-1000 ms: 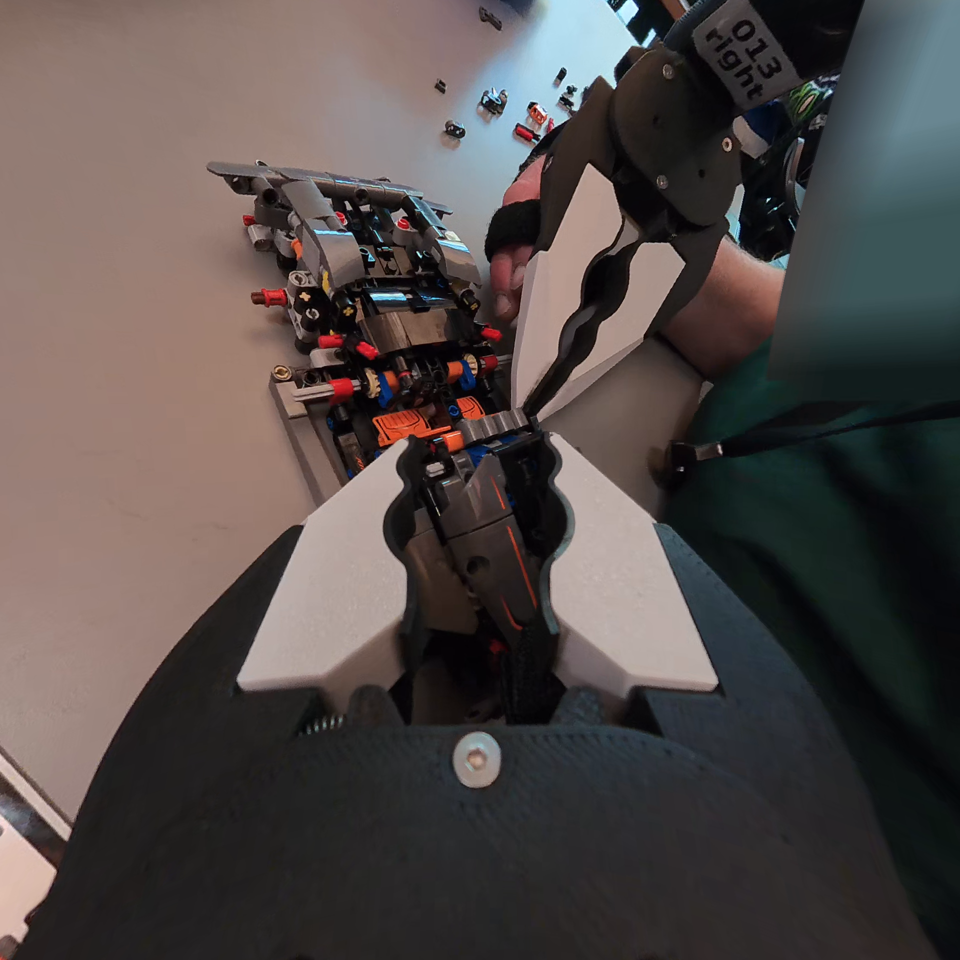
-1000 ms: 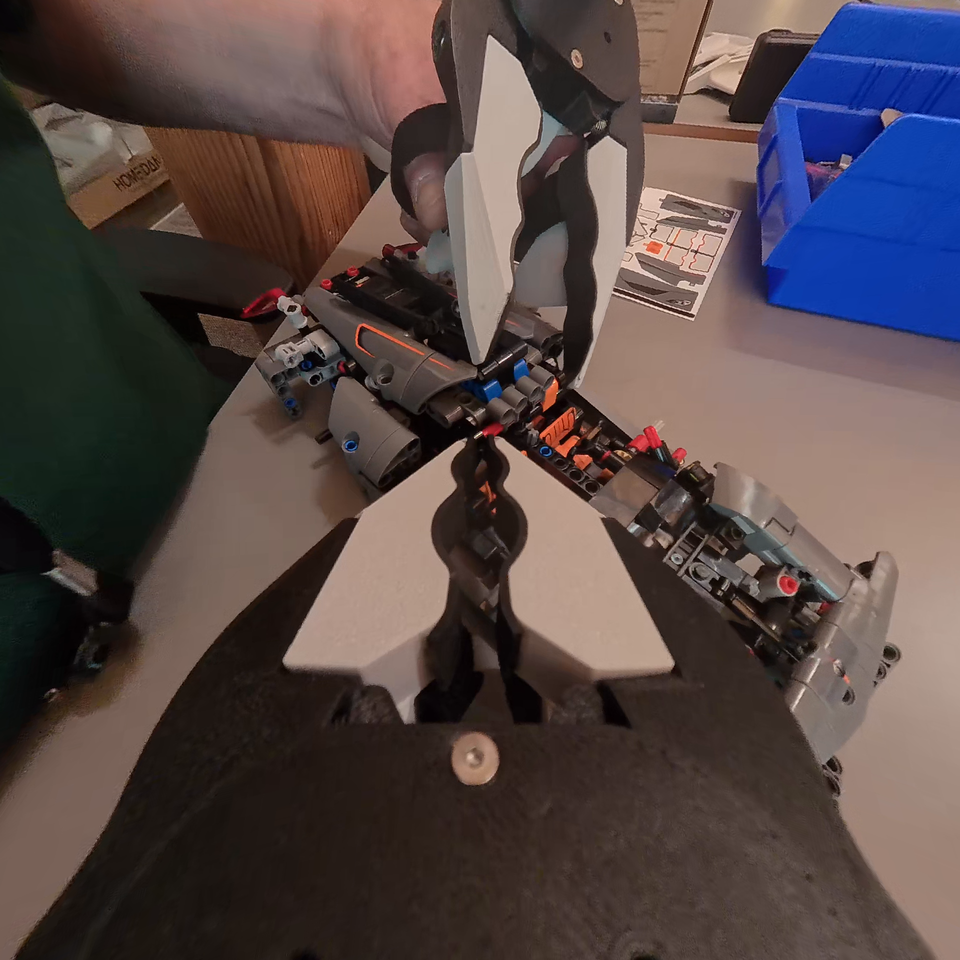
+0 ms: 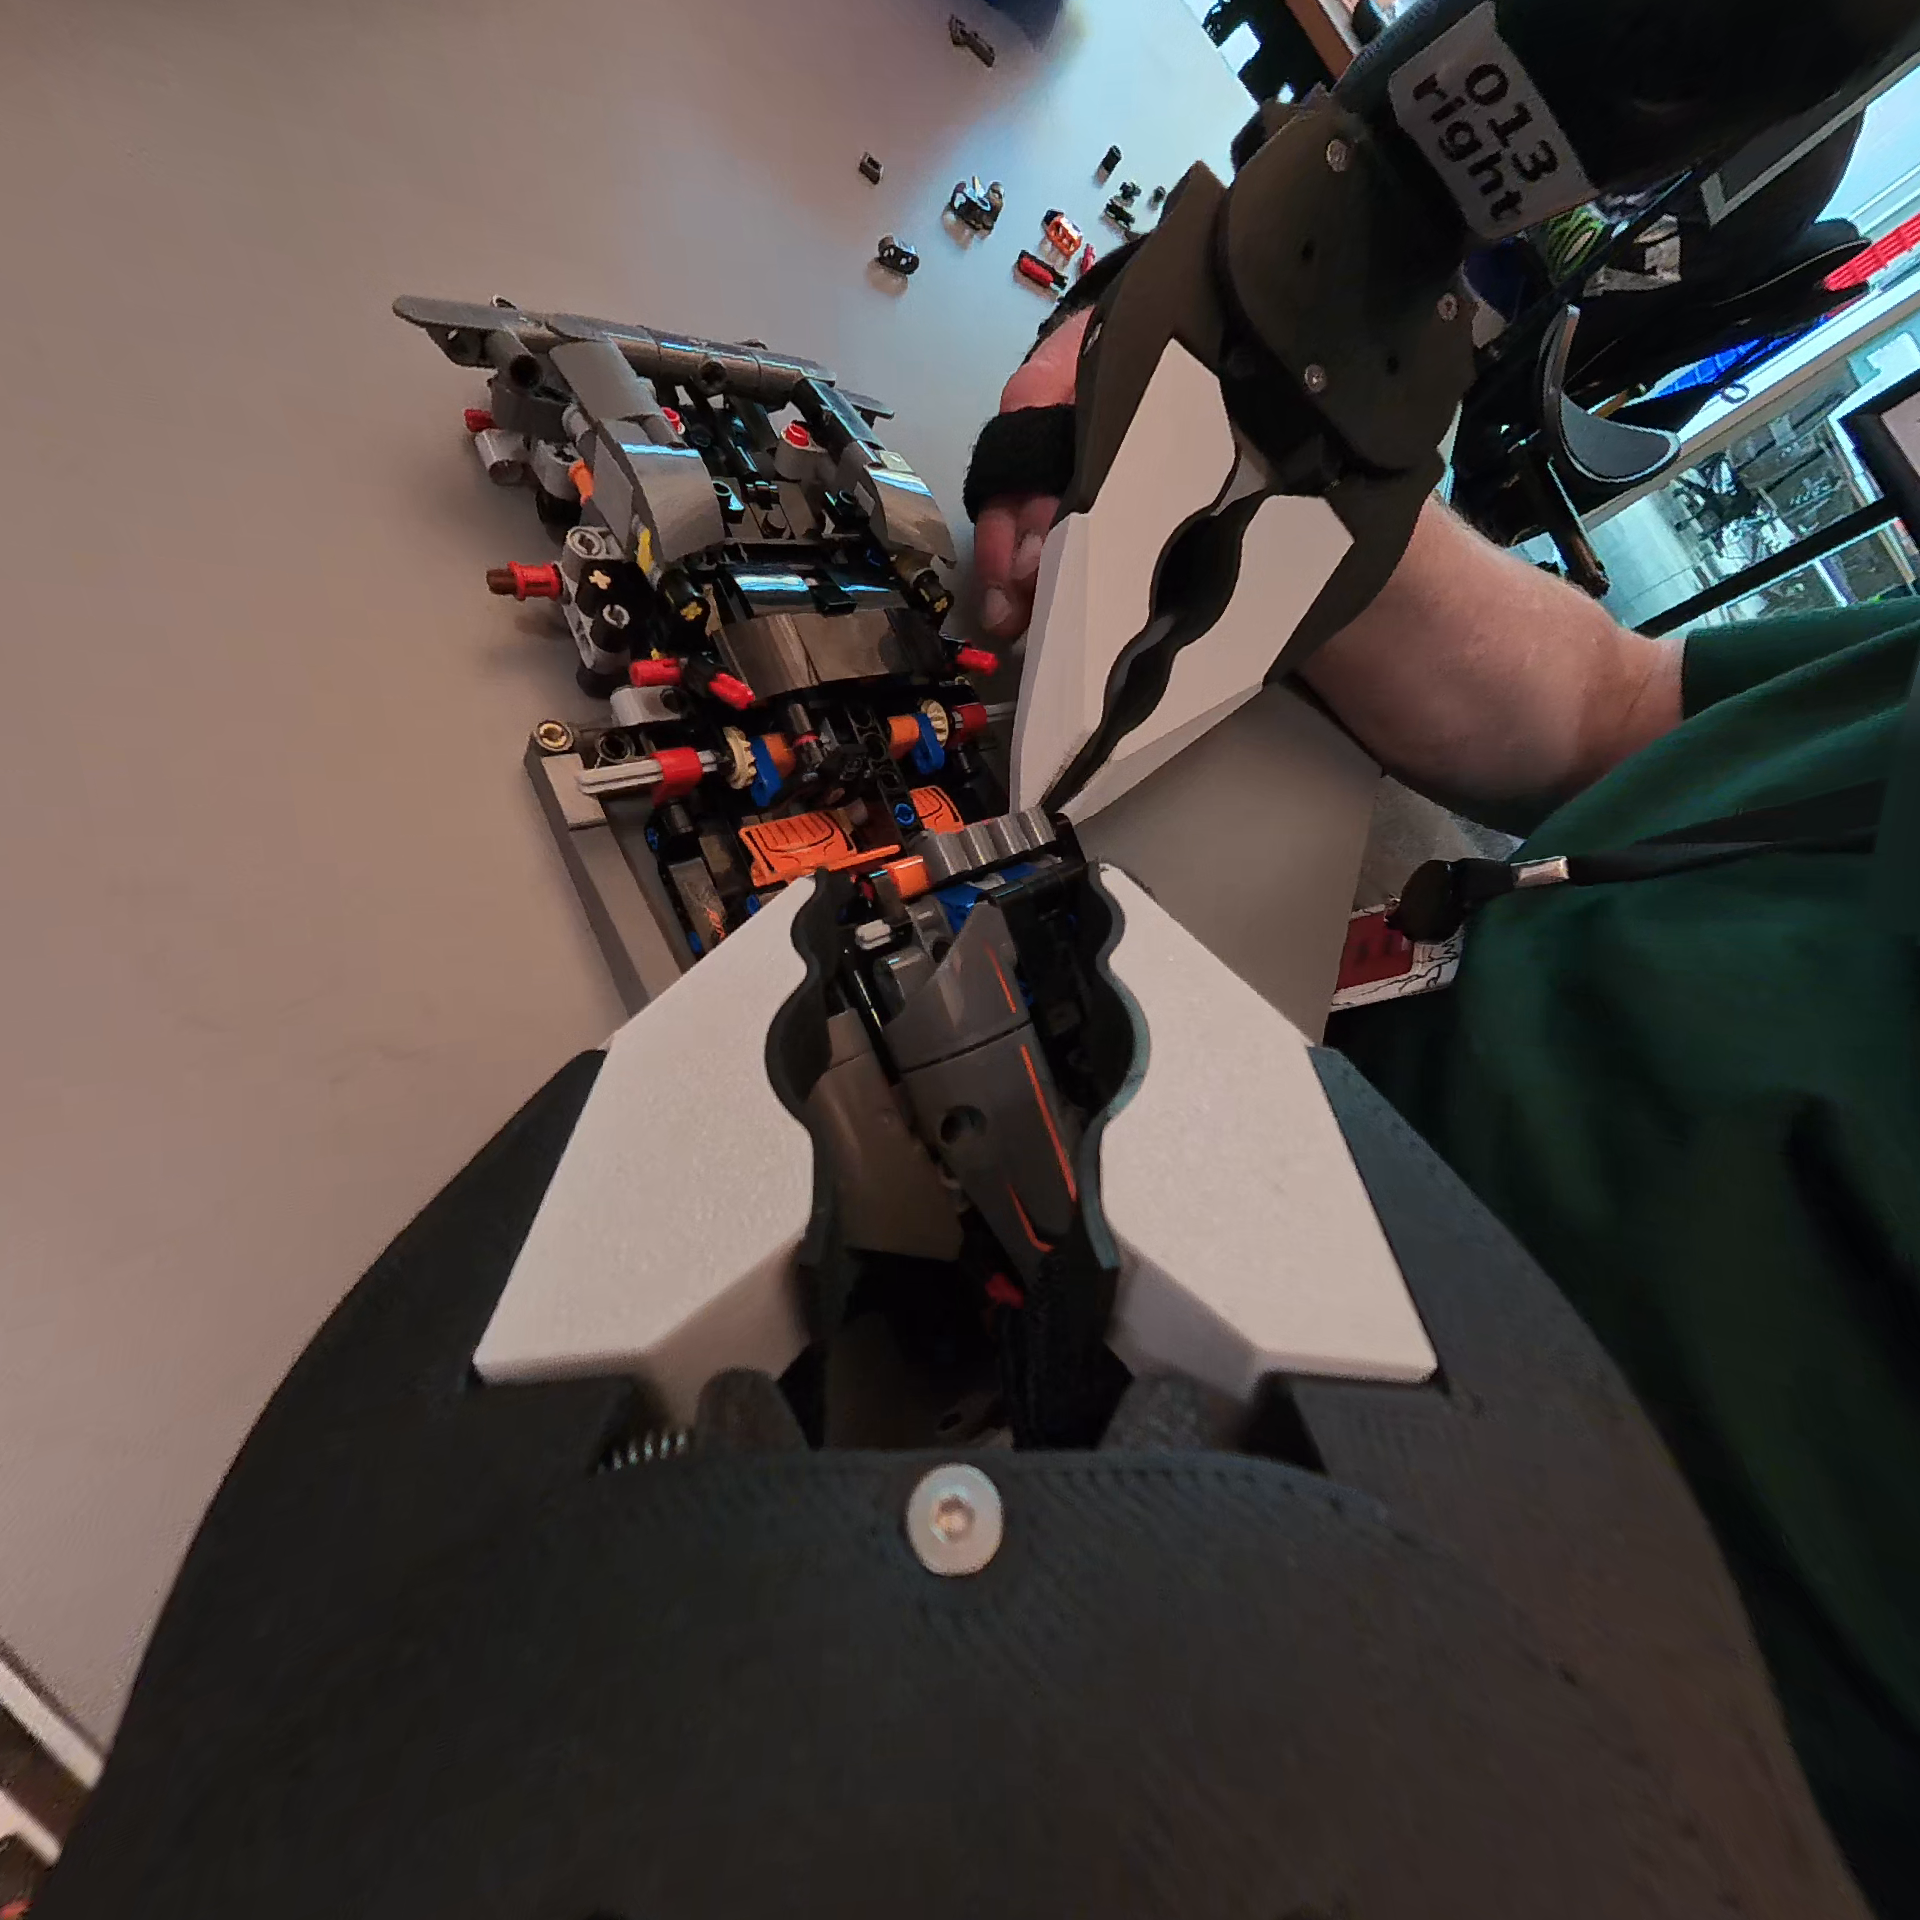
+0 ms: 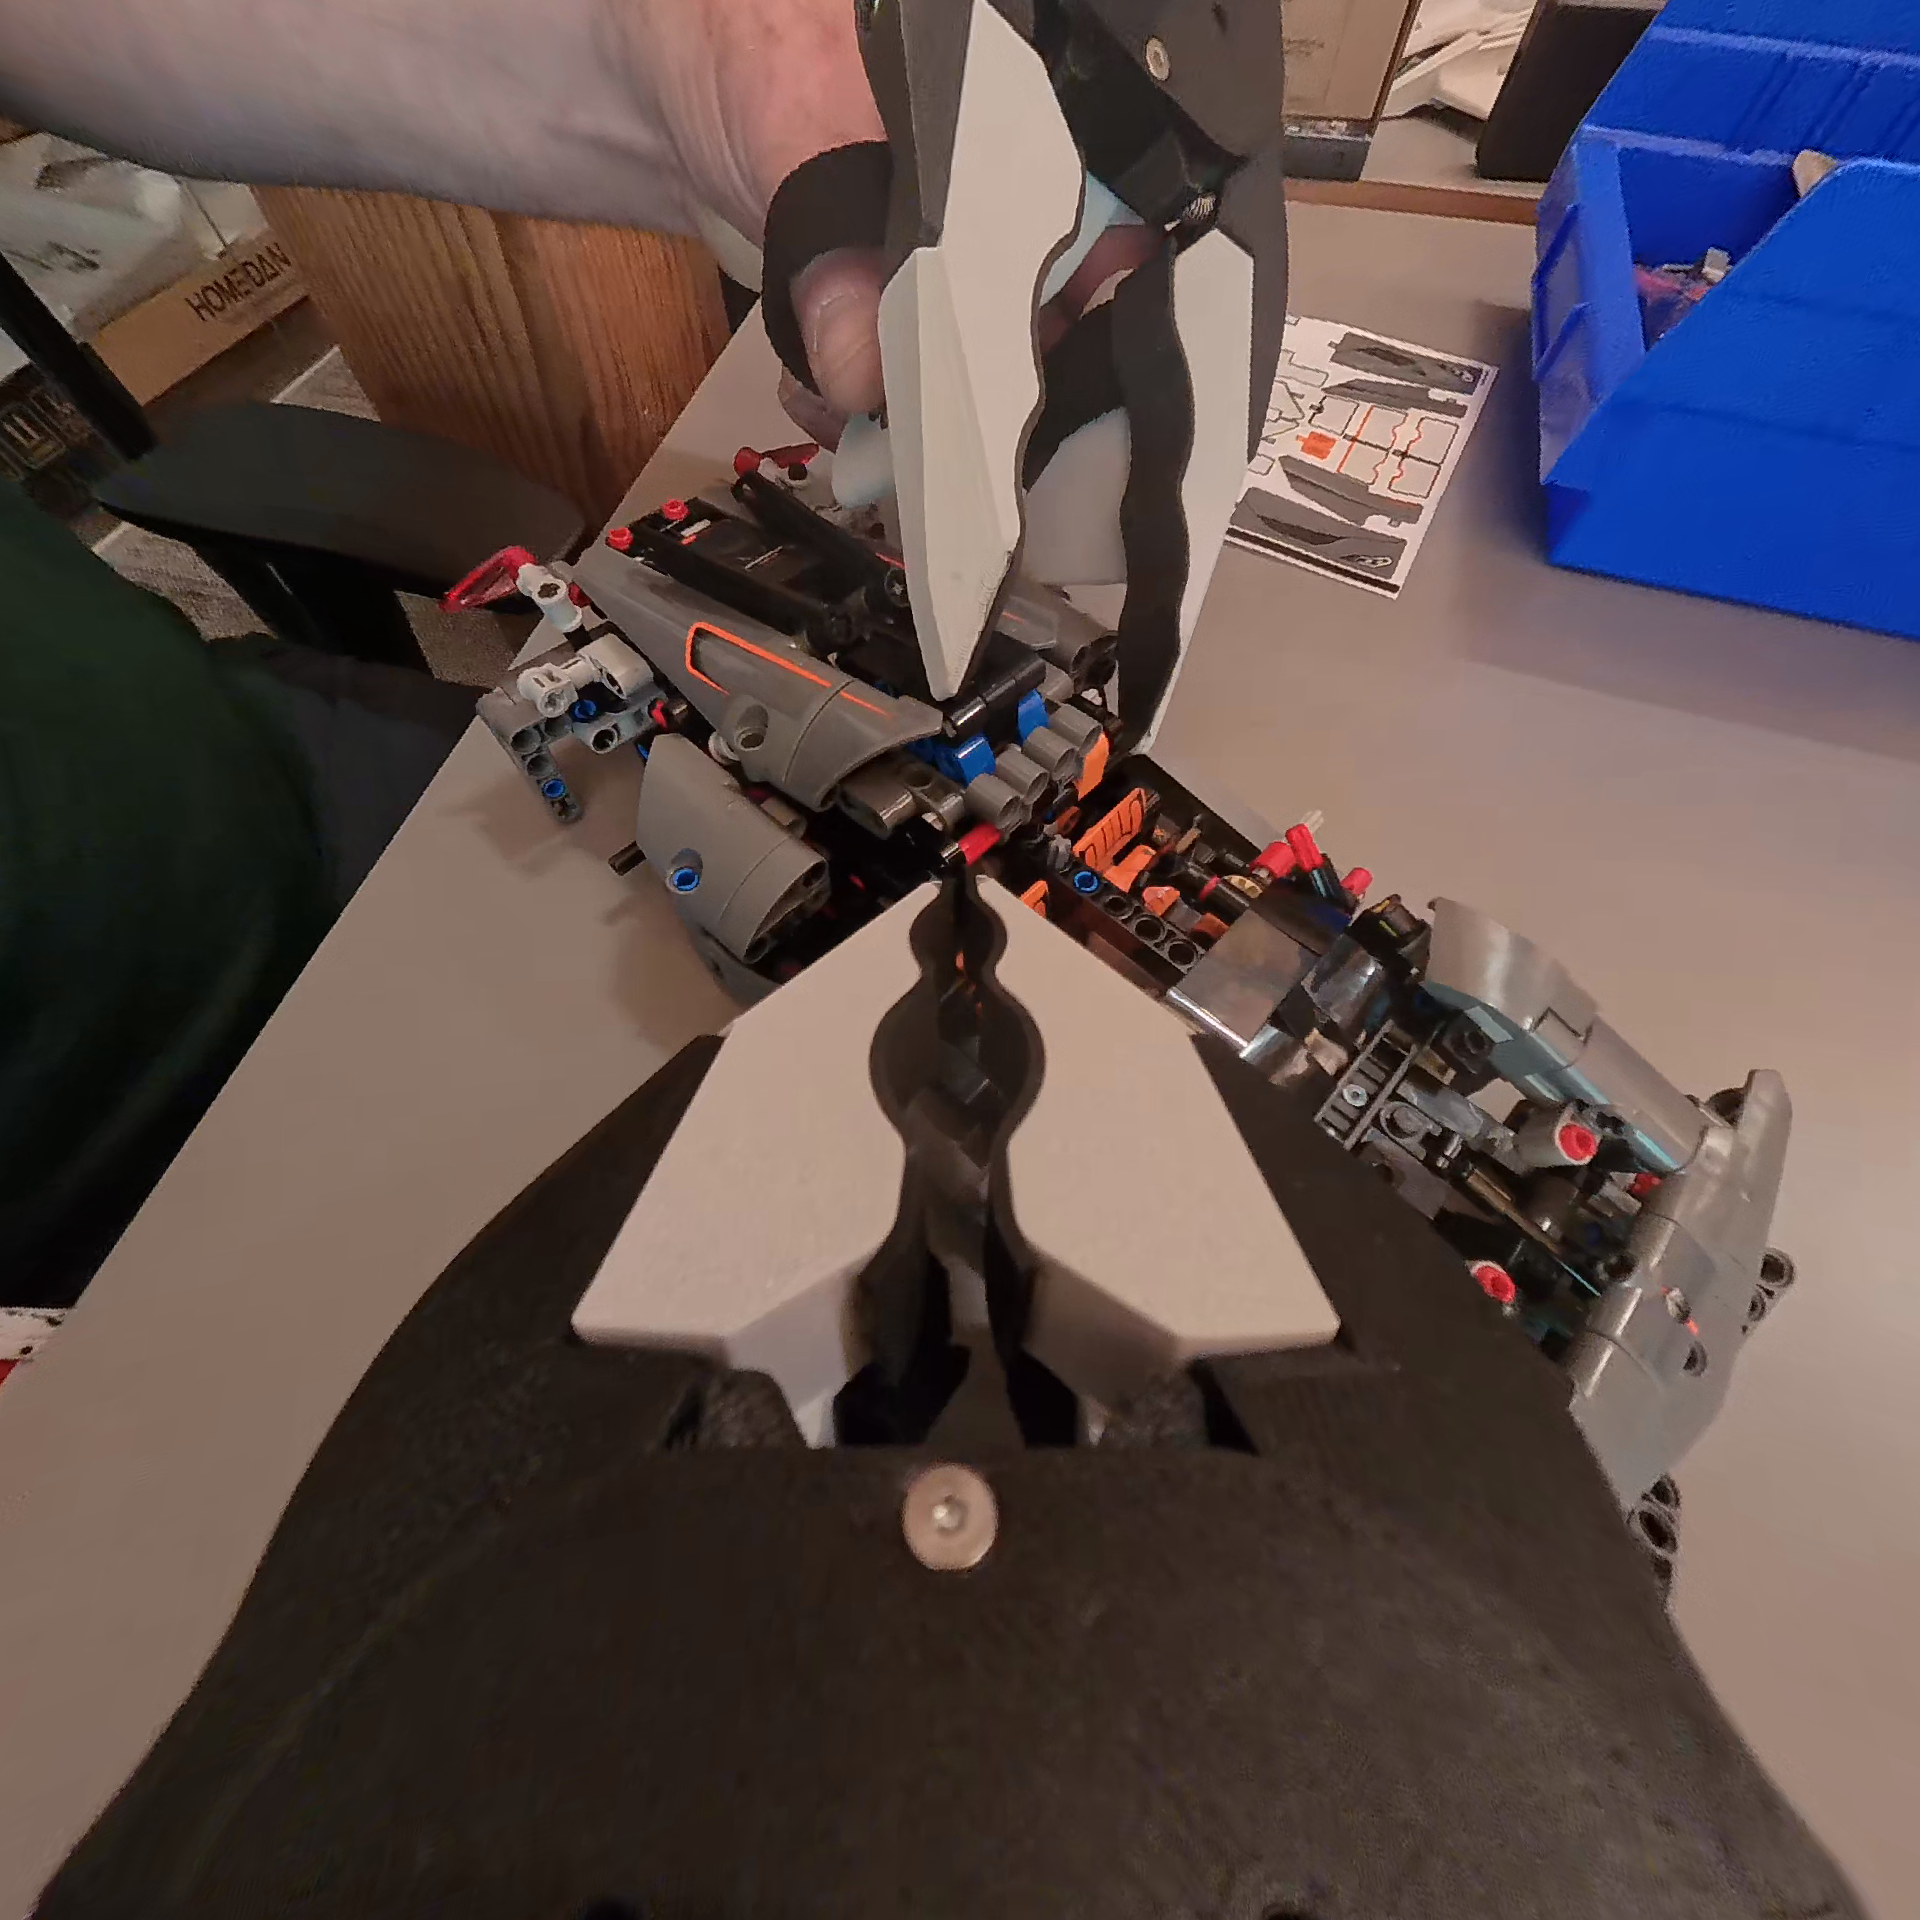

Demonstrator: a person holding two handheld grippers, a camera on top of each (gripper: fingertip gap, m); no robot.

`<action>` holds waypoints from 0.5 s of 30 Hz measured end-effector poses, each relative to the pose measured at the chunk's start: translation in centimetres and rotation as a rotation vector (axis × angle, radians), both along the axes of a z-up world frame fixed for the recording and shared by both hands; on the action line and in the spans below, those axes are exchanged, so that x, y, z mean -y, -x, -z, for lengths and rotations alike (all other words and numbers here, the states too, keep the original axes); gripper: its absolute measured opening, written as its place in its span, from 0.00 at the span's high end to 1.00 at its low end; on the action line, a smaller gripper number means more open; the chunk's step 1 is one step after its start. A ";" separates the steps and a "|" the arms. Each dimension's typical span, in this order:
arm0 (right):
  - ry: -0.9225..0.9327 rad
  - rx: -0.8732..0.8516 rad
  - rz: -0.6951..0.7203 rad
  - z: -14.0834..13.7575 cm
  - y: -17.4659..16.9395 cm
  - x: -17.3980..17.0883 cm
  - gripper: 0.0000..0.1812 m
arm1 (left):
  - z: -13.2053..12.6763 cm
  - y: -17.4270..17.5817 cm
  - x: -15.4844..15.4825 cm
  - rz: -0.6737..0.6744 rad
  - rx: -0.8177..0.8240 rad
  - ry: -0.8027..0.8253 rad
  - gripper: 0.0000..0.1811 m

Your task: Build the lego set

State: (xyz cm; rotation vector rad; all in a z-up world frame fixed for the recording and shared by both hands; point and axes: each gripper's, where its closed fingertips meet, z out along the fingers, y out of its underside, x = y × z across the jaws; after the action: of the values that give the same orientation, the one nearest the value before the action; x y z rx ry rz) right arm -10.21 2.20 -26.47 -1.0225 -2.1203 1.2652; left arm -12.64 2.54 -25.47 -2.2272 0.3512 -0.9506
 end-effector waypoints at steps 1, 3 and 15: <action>0.008 0.007 -0.003 0.0 -0.1 0.0 1.00 | 0.0 -0.1 0.0 -0.001 0.005 0.002 0.75; 0.016 0.009 -0.003 0.0 -0.1 -0.1 1.00 | 0.0 -0.1 -0.1 -0.003 0.016 0.003 0.76; 0.031 0.025 -0.008 -0.1 -0.3 -0.1 1.00 | 0.0 -0.1 -0.1 -0.004 0.027 0.017 0.76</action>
State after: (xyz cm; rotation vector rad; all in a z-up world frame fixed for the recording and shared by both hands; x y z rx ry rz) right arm -9.92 2.27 -26.39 -1.0487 -2.1313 1.2990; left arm -12.57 2.60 -25.46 -2.2272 0.3275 -0.9836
